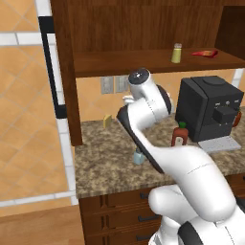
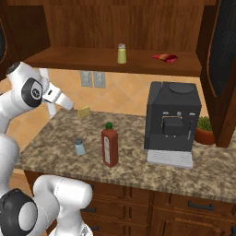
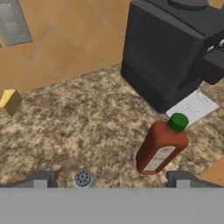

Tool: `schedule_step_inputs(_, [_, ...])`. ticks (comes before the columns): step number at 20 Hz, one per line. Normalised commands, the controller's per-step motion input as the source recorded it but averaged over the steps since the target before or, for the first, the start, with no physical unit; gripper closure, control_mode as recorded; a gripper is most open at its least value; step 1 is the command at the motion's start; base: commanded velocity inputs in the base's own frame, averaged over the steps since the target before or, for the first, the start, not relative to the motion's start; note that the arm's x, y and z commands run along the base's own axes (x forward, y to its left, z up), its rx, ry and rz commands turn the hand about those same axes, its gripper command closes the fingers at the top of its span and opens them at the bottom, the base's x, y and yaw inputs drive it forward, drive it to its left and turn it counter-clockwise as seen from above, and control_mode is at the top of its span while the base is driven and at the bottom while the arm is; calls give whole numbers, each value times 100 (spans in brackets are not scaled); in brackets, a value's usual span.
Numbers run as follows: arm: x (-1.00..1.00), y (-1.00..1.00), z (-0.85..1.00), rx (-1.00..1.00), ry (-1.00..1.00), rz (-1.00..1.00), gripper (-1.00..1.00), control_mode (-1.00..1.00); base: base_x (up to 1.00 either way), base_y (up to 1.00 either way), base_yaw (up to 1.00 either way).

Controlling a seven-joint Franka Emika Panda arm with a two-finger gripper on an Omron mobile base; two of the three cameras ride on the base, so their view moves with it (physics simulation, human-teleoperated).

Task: Put the shaker and condiment bottle from the counter next to their counterparts in the cabinet.

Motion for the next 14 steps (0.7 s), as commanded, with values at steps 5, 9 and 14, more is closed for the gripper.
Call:
schedule_step_inputs(5, [0, 29, -19, -12, -16, -34, -100, -100, 0, 0, 0])
schedule_step_inputs(9, [0, 16, -31, -9, -21, -34, -100, -100, 0, 0, 0])
schedule_step_inputs(14, [0, 7, -41, -7, -23, -37, -100, -100, 0, 0, 0])
